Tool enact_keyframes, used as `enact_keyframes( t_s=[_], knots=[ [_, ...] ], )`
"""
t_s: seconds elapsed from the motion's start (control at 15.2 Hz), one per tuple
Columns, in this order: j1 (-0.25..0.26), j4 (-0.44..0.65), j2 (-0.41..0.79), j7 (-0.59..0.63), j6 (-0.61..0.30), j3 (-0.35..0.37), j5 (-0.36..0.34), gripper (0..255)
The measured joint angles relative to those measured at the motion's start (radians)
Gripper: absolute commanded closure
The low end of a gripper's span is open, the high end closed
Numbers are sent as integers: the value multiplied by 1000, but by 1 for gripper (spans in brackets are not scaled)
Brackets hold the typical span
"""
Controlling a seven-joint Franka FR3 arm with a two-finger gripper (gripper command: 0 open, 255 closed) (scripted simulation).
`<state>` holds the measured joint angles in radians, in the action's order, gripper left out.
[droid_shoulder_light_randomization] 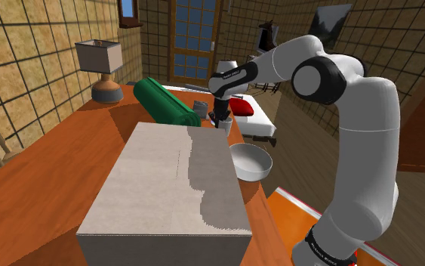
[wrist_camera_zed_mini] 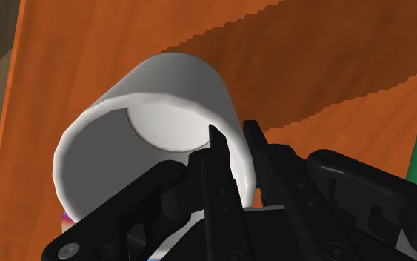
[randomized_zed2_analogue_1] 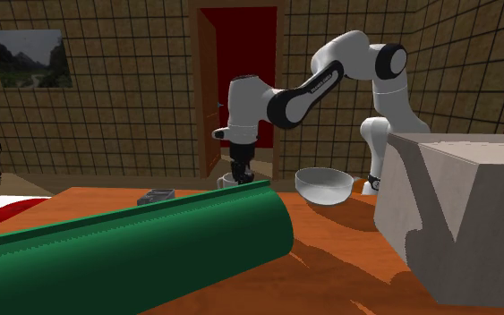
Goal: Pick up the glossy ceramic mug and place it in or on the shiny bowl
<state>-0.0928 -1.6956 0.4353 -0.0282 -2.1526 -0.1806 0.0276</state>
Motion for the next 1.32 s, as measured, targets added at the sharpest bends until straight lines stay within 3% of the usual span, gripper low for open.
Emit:
enact_keyframes(
  t_s=[1.32],
  knots=[
    [4, 149, -80, 2, 228, -7, -14, 255]
  ],
)
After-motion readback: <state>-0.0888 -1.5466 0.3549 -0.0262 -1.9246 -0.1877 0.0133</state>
